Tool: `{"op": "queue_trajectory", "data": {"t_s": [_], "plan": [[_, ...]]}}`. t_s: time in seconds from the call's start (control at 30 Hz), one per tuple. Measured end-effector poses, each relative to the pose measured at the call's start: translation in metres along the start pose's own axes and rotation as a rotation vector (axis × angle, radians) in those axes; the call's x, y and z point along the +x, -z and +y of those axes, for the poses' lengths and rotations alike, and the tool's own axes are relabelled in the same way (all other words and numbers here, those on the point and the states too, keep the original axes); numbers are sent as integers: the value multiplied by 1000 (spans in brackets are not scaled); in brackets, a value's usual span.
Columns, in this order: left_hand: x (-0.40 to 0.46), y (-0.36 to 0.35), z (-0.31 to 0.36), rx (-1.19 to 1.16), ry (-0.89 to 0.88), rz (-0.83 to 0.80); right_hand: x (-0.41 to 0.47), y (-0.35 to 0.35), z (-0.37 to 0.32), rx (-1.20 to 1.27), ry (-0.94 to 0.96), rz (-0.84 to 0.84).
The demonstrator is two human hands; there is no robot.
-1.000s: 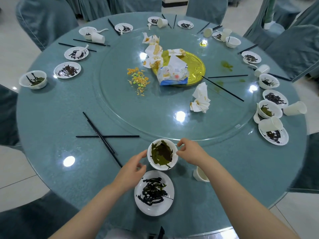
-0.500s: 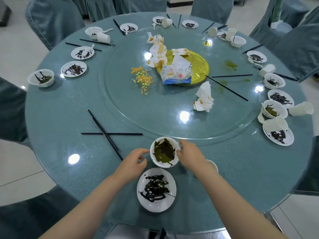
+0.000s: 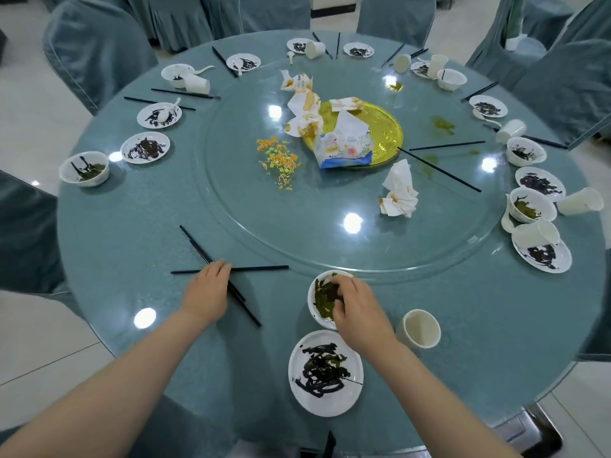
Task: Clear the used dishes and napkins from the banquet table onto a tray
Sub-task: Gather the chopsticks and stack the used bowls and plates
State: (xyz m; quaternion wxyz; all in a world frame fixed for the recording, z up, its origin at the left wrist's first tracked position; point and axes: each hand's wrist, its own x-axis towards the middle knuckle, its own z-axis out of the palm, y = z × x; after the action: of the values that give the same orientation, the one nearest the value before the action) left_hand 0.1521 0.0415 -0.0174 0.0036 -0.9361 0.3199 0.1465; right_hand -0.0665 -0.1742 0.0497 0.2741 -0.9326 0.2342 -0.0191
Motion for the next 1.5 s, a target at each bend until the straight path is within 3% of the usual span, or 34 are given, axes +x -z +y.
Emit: {"op": "queue_trajectory", "data": {"t_s": [0.3,0.47,1.0,1.5], "plan": [[38,17,-7,292,-136,-55,-12,-8,-9,35,-94,10],[41,7,-8,185,-198,-147,-20,-13,-11,53,-128,32],[-19,-21,40,-390,-103,-200,-40,-17,-7,108,-194,62],[-33,-28,62,-433,-28,-53,-51,-16,-2,131,-237,81]]}}
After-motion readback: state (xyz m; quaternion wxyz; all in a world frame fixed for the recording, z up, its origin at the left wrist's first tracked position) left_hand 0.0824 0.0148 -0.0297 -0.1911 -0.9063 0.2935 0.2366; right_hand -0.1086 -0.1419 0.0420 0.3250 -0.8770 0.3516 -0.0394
